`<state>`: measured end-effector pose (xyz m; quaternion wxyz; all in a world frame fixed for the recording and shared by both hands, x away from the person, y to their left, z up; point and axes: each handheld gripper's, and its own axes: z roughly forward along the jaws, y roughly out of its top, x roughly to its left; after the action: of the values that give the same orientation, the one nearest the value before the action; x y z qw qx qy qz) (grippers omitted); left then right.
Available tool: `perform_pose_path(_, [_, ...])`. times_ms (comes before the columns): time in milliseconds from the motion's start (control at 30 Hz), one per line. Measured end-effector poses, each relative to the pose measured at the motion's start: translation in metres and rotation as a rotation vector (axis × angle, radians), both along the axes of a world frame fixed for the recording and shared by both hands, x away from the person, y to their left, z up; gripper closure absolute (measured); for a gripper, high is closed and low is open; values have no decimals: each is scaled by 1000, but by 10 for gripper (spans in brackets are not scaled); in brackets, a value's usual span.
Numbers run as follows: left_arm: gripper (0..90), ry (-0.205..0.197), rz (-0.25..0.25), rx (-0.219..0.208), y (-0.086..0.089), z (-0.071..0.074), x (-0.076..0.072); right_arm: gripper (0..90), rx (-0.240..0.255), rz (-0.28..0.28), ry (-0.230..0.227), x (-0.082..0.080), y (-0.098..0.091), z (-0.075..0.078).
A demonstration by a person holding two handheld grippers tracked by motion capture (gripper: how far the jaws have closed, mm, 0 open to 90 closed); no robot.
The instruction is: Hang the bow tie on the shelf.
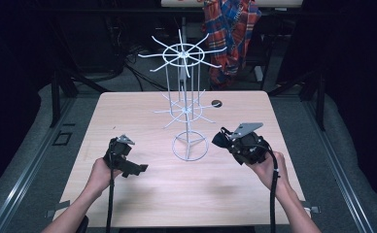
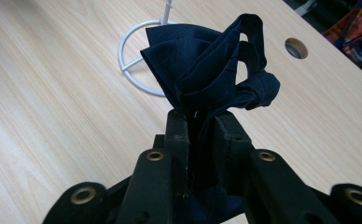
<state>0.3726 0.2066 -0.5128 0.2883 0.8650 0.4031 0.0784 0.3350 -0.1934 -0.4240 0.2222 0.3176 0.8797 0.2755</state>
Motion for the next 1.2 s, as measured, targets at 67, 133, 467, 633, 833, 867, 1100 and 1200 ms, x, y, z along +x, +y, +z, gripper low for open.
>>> perform_pose_path(67, [14,0,3,0,1,0,0,772,6,1,-7,0,0,4])
perform_pose_path(133, [14,-1,6,-1,1,0,0,772,8,2,-12,0,0,6])
perform_pose_path(467, [14,1,6,4,0,0,1,772,32,-2,-50,-4,-1,22])
perform_pose_path(633, [14,2,4,1,-1,0,1,772,47,8,-65,-6,1,29])
perform_pose_path(833, [14,8,-4,6,-1,-1,1,772,45,32,-83,-10,8,35])
perform_pose_path(867, [14,8,-5,5,-1,-1,1,772,43,31,-84,-11,9,36])
perform_pose_path(1100, [14,9,4,0,1,-1,0,772,33,57,-80,-11,19,36])
perform_pose_path(1200, [14,12,-2,-2,0,-1,0,772,31,57,-68,-7,20,33])
